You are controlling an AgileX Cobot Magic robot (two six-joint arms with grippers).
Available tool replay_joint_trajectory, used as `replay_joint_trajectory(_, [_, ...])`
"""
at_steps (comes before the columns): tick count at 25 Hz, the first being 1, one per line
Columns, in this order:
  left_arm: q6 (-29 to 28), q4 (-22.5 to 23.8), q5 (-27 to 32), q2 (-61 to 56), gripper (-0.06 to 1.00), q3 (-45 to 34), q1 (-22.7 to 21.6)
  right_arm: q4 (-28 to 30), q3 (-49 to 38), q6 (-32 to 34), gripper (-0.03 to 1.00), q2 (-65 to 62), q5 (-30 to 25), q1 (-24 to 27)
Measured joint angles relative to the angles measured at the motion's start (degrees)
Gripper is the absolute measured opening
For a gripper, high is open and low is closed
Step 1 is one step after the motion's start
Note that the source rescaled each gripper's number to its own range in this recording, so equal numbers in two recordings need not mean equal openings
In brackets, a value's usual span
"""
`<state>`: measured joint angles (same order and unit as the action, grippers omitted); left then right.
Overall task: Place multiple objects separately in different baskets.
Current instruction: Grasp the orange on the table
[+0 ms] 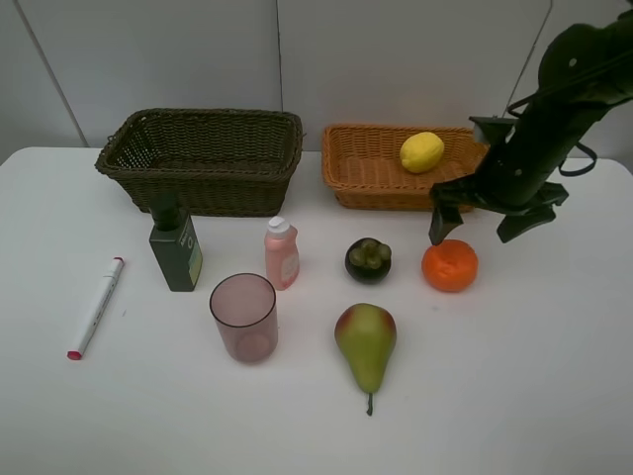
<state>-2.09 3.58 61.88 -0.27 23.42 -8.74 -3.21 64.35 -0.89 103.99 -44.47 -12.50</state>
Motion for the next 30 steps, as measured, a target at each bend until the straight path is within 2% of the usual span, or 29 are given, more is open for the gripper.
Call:
replay_joint_trajectory(5, [0.0,0.0,0.0,0.0,1.0,0.0,0.0,-0.8,-3.5,-0.9,1.0,0.0,4.9,0.0])
replay_joint_trajectory(20, [0.0,0.0,0.0,0.0,1.0,0.0,0.0,-2.2,-4.1,-2.4,1.0,5.9,9.7,-2.5])
replay_joint_trajectory(21, [0.0,0.0,0.0,0.0,1.0,0.0,0.0,-2.2,-4.1,-2.4,0.97,6.1,9.7,-2.5])
replay_joint_trajectory(23, [0.0,0.0,0.0,0.0,1.0,0.0,0.0,-2.2,-4.1,-2.4,0.78,6.1,9.7,-2.5])
replay_joint_trajectory(24, [0.0,0.0,0.0,0.0,1.0,0.0,0.0,-2.2,-4.1,-2.4,0.58,6.3,9.8,-2.5])
replay_joint_trajectory(25, [0.0,0.0,0.0,0.0,1.0,0.0,0.0,-2.1,-4.1,-2.4,0.3,6.5,9.8,-2.5])
replay_joint_trajectory(26, [0.0,0.0,0.0,0.0,1.0,0.0,0.0,-2.1,-4.1,-2.3,0.28,6.5,9.9,-2.5])
replay_joint_trajectory(30, [0.0,0.0,0.0,0.0,1.0,0.0,0.0,-1.3,-4.1,-2.2,0.28,6.6,9.9,-2.6])
